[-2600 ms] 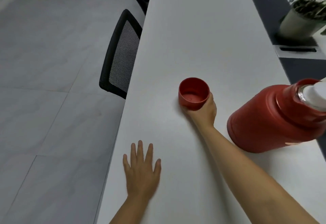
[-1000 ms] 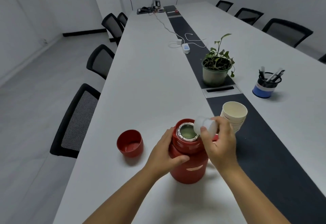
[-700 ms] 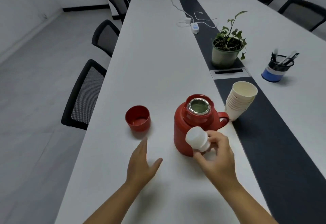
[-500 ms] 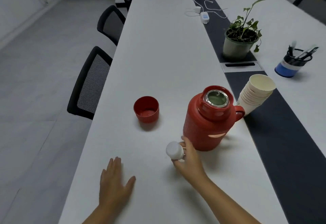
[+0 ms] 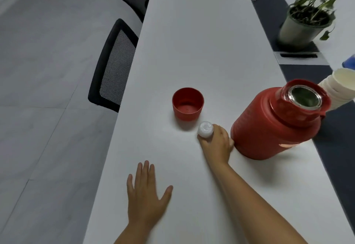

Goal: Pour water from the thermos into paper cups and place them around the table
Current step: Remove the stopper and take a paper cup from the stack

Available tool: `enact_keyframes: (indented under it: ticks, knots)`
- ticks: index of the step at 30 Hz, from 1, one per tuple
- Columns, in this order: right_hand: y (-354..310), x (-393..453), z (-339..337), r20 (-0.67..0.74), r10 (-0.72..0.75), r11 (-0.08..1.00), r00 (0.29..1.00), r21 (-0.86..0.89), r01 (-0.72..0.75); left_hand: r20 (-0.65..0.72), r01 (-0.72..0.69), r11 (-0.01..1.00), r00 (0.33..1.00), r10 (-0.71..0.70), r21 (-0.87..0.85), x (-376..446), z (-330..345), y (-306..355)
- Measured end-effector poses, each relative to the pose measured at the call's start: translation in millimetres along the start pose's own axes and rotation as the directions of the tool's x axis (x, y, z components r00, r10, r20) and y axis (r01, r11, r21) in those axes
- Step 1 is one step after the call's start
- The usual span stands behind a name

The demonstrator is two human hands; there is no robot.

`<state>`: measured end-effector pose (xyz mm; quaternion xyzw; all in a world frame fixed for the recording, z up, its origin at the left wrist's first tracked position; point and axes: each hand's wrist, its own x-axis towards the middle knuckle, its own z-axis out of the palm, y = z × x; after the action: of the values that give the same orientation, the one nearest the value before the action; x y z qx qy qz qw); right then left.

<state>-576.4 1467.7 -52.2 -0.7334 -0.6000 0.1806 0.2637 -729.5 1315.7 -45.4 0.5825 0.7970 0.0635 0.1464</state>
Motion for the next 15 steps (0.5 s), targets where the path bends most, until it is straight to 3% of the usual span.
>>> enact_keyframes:
  ticks: [5, 9, 11, 12, 15]
  knots:
    - [-1.5, -6.5, -10.0, 0.090, 0.026, 0.999, 0.996, 0.027, -0.029, 0.170, -0.029, 0.999, 0.985, 0.033, -0.026, 0.5, -16.0, 4.2]
    - [12.0, -35.3, -41.5, 0.202, 0.076, 0.965, 0.976, 0.231, -0.123, 0.120, -0.019, 0.999, 0.993, 0.014, 0.044, 0.2, -8.6, 2.3]
    - [28.4, -59.5, -61.7, 0.173, 0.131, 0.888, 0.976, 0.417, -0.193, 0.146, 0.012, 1.000, 0.989, -0.014, 0.014, -3.0, -14.3, 5.1]
    - [38.7, -69.0, -74.6, 0.131, 0.174, 0.849, 0.976, 0.482, -0.216, 0.096, -0.005, 1.000, 0.995, 0.005, -0.006, -2.8, -12.1, 6.4]
    - [73.9, -73.9, -117.4, 0.017, 0.241, 0.827, 0.970, 0.520, -0.215, 0.027, -0.145, 0.983, 0.988, 0.149, -0.110, -1.6, -12.9, 27.9]
